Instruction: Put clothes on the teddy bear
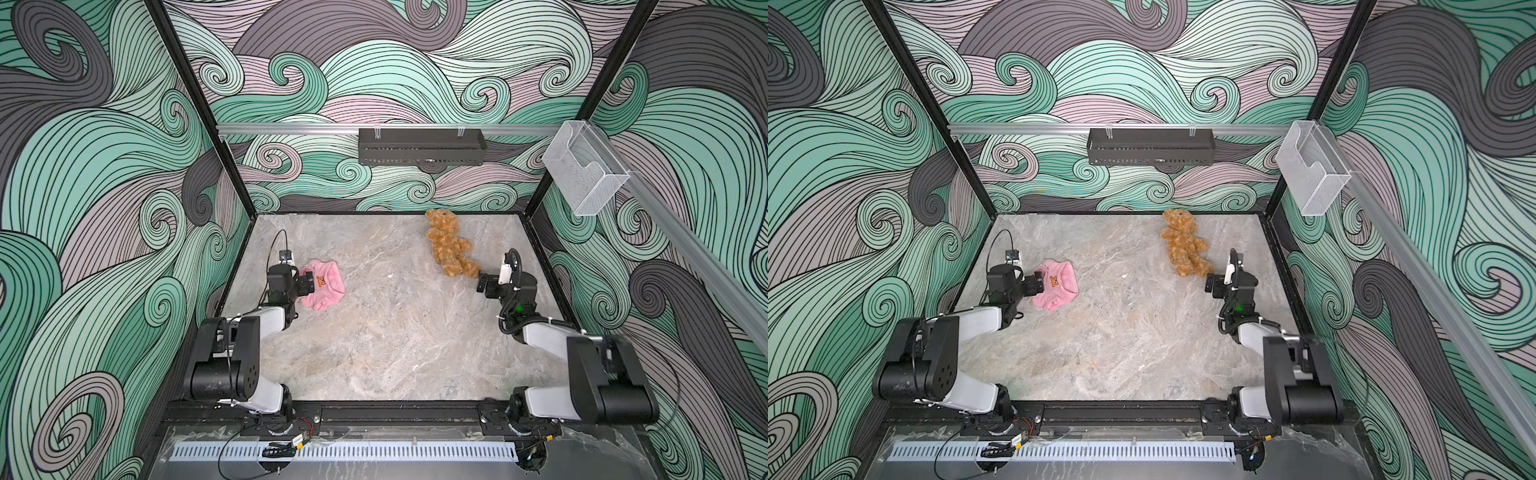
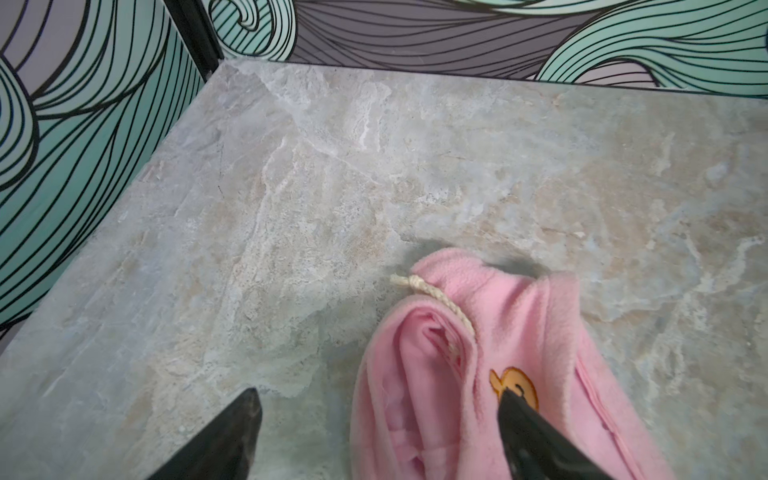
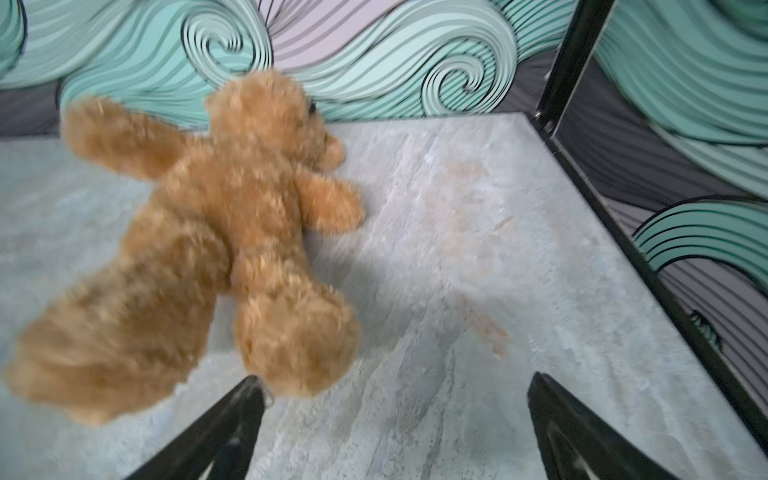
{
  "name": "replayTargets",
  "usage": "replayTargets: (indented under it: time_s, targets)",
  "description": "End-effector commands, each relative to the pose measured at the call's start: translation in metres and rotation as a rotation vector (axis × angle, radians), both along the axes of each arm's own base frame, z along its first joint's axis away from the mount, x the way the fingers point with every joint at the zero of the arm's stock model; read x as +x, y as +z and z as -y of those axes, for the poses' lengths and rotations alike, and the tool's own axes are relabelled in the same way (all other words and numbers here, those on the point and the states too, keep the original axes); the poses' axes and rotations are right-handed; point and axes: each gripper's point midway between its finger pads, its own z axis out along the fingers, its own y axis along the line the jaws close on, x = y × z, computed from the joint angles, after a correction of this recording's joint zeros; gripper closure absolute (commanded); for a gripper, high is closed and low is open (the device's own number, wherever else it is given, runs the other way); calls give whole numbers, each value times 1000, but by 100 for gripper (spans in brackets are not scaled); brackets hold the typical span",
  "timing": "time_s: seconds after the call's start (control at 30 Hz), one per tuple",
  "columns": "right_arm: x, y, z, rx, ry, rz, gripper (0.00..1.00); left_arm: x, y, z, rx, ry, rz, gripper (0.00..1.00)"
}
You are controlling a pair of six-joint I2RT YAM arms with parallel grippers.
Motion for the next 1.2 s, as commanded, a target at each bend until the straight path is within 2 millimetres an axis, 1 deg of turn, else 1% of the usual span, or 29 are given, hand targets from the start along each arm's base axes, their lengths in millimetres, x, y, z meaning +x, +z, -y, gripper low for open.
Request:
replayTargets:
  time_s: [0.0, 0.03, 0.07, 0.1, 0.13, 0.17, 0.2, 0.23, 0.27, 0.3, 0.37, 0.43, 0.5, 0.6, 0.63, 0.87, 0.97, 1.07, 1.13, 1.17]
  targets:
    - [-14, 42, 16, 109, -140, 37, 1, -5, 40, -25, -83, 205, -13, 11]
    - [-19, 49, 16, 155, -151, 46, 1, -5, 44, -25, -124, 236, -15, 11]
    - [-22, 56, 9, 209, -131, 57, 1, -6, 44, -21, -181, 241, -34, 11]
    - [-25, 59, -1, 259, -90, 50, 1, -6, 43, -11, -258, 227, -55, 12]
    - [-27, 61, -10, 296, -58, 46, 1, -4, 40, 2, -331, 190, -78, 13]
    - [-29, 61, -20, 322, -31, 35, 1, -2, 36, 22, -404, 113, -105, 16]
    - [-31, 59, -30, 325, -15, 16, 1, -2, 32, 41, -467, 64, -132, 18]
    - [-32, 57, -37, 319, -10, -4, 1, -3, 28, 54, -490, 42, -161, 20]
    - [-33, 53, -46, 308, 4, -31, 1, -7, 16, 65, -486, 35, -217, 24]
    - [-33, 50, -54, 302, 22, -53, 1, -11, 7, 75, -459, 25, -267, 27]
    - [-32, 42, -66, 311, 45, -89, 1, -15, -5, 89, -385, -3, -337, 33]
    - [-28, 34, -74, 332, 61, -114, 1, -15, -13, 93, -306, -13, -398, 37]
    - [-24, 27, -81, 356, 71, -138, 1, -13, -26, 94, -242, -14, -471, 44]
    - [-20, 18, -88, 388, 75, -177, 1, -9, -42, 92, -195, -1, -561, 55]
    - [-19, 15, -90, 392, 78, -187, 1, -8, -44, 92, -189, 1, -576, 57]
    - [-24, -1, -91, 405, 66, -227, 1, 2, -59, 95, -188, 2, -600, 60]
    - [-26, -5, -90, 405, 57, -241, 1, 7, -66, 100, -200, -16, -621, 67]
    - [-27, -6, -90, 410, 58, -246, 1, 12, -66, 119, -246, -83, -615, 84]
    - [-29, -4, -90, 410, 60, -251, 1, 13, -57, 141, -279, -158, -586, 91]
    - [-29, -3, -92, 411, 65, -254, 1, 12, -50, 159, -302, -225, -564, 94]
